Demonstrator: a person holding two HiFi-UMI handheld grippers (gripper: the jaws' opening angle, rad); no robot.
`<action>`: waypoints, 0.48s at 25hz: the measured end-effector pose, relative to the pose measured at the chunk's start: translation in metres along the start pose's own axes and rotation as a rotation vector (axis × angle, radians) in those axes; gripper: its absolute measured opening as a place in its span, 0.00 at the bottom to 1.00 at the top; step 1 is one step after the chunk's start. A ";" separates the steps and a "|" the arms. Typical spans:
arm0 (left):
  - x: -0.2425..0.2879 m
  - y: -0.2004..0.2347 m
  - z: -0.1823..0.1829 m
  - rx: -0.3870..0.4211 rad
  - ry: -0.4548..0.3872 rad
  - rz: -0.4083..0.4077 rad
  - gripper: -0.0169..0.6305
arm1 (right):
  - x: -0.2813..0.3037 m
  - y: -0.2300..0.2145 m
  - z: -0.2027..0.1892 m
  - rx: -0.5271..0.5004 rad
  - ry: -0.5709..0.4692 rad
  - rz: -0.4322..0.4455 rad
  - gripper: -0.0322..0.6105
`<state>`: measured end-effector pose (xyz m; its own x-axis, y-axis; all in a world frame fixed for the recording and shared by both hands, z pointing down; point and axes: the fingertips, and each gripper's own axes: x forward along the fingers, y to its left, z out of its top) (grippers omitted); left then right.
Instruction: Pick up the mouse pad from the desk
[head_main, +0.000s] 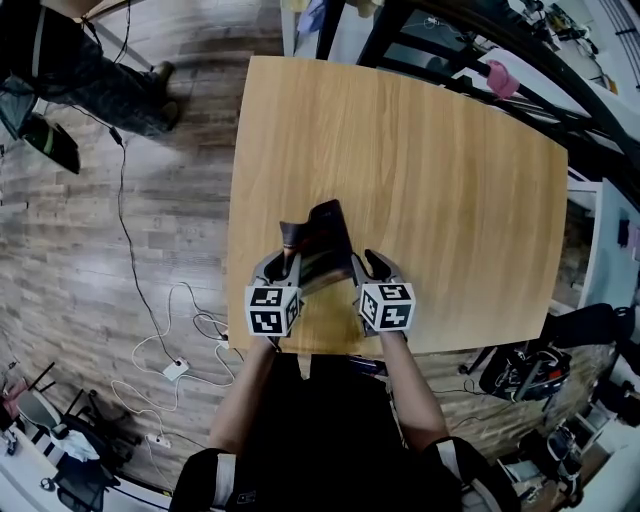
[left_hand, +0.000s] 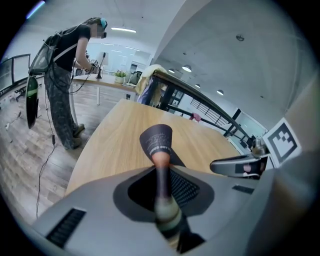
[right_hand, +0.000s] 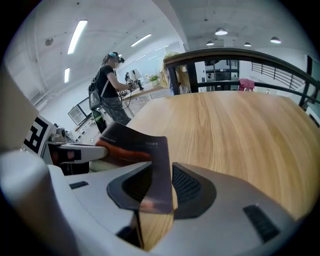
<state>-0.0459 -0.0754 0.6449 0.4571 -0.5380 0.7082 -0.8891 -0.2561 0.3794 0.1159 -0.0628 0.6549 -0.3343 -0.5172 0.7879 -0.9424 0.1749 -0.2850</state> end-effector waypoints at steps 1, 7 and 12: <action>-0.003 -0.001 0.000 0.003 -0.002 -0.002 0.15 | -0.003 0.001 0.000 0.005 -0.005 0.000 0.26; -0.026 -0.001 0.001 0.025 -0.031 -0.012 0.15 | -0.021 0.014 -0.005 0.028 -0.037 -0.008 0.26; -0.044 -0.002 0.003 0.048 -0.047 -0.024 0.14 | -0.036 0.027 -0.011 0.052 -0.060 -0.018 0.26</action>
<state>-0.0642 -0.0535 0.6112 0.4778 -0.5683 0.6699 -0.8785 -0.3073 0.3658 0.1028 -0.0300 0.6252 -0.3149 -0.5698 0.7590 -0.9459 0.1226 -0.3003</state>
